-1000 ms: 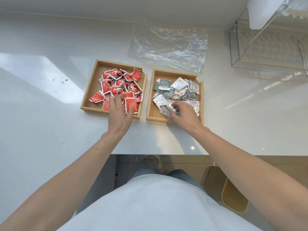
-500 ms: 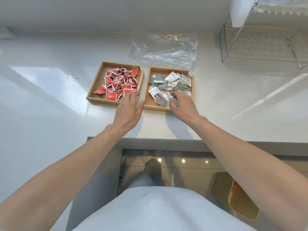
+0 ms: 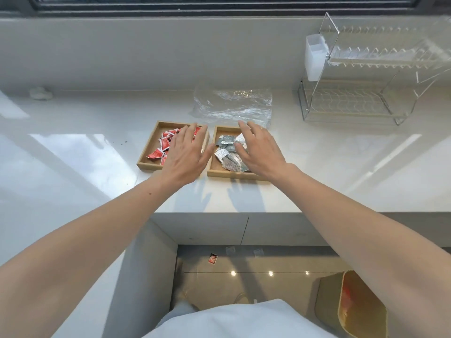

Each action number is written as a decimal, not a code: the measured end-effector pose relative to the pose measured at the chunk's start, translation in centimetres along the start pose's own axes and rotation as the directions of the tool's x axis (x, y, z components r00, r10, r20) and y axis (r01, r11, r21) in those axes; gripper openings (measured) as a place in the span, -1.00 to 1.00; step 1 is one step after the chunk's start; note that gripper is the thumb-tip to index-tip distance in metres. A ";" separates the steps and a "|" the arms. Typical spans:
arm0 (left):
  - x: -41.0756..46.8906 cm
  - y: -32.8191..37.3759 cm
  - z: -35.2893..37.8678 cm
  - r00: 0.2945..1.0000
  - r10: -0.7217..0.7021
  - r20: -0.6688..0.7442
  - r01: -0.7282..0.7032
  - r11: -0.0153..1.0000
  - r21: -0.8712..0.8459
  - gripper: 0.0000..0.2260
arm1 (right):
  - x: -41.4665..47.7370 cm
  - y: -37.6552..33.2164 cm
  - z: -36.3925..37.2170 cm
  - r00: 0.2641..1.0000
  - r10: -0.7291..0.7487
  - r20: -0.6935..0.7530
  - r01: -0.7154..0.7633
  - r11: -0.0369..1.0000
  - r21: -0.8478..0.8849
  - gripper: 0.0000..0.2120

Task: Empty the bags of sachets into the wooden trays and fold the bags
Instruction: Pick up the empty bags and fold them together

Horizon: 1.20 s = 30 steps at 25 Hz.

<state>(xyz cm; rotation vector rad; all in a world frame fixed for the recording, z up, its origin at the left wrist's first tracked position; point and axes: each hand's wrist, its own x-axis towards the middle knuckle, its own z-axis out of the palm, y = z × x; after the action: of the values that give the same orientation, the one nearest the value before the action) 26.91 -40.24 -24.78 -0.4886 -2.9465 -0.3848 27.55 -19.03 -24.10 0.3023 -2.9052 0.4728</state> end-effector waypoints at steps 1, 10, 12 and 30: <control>0.4 -0.3 -1.1 1.000 0.007 -0.023 -0.006 1.000 0.026 -0.42 | 0.8 -0.7 -1.0 1.000 -0.018 -0.019 0.017 0.999 -0.033 -0.46; 8.0 -2.4 -17.5 0.944 0.201 -0.261 -0.155 0.970 0.185 -0.37 | 10.1 -9.6 -16.8 0.941 -0.159 -0.298 0.075 0.959 -0.275 -0.40; 9.9 -2.1 -23.3 0.898 0.260 -0.354 -0.189 0.956 0.223 -0.36 | 12.0 -11.9 -22.0 0.902 -0.208 -0.378 0.079 0.941 -0.328 -0.39; 13.1 2.9 -50.7 0.500 0.501 -0.707 -0.141 0.852 0.504 -0.37 | 13.9 -20.9 -47.1 0.582 -0.371 -0.724 0.031 0.899 -0.437 -0.43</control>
<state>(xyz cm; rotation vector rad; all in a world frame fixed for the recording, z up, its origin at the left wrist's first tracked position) 19.89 -47.30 26.71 -0.5907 -1.8551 0.0464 25.77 -25.27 28.90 0.2687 -1.9589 -0.0371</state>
